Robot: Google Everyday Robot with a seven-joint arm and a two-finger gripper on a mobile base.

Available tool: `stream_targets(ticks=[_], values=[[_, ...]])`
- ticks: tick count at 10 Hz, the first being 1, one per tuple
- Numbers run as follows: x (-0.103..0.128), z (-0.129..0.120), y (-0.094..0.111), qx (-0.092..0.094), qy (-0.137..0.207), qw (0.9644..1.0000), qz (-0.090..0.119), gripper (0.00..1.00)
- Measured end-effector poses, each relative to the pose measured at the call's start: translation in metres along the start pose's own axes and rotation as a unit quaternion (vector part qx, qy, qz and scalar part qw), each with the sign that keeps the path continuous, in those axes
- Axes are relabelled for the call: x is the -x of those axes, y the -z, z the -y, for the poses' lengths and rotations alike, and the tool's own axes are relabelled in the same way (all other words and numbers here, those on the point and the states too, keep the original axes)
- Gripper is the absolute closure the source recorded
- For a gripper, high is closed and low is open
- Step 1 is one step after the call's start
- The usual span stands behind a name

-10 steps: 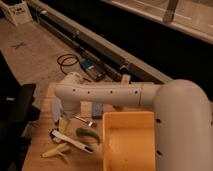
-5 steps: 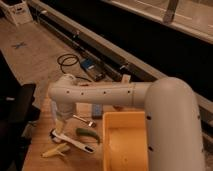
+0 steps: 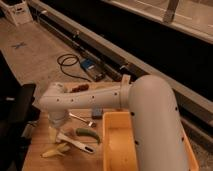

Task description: Wipe table surface with brush

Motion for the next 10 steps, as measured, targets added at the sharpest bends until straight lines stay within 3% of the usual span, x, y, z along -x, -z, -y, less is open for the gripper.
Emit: stream_targets(ticks=[4,10], values=[[0.02,-0.002,-0.019,0.0,-0.018,0.9991,0.039,0.2],[0.03,-0.021,-0.034,0.004,-0.056,0.9964,0.064,0.21]])
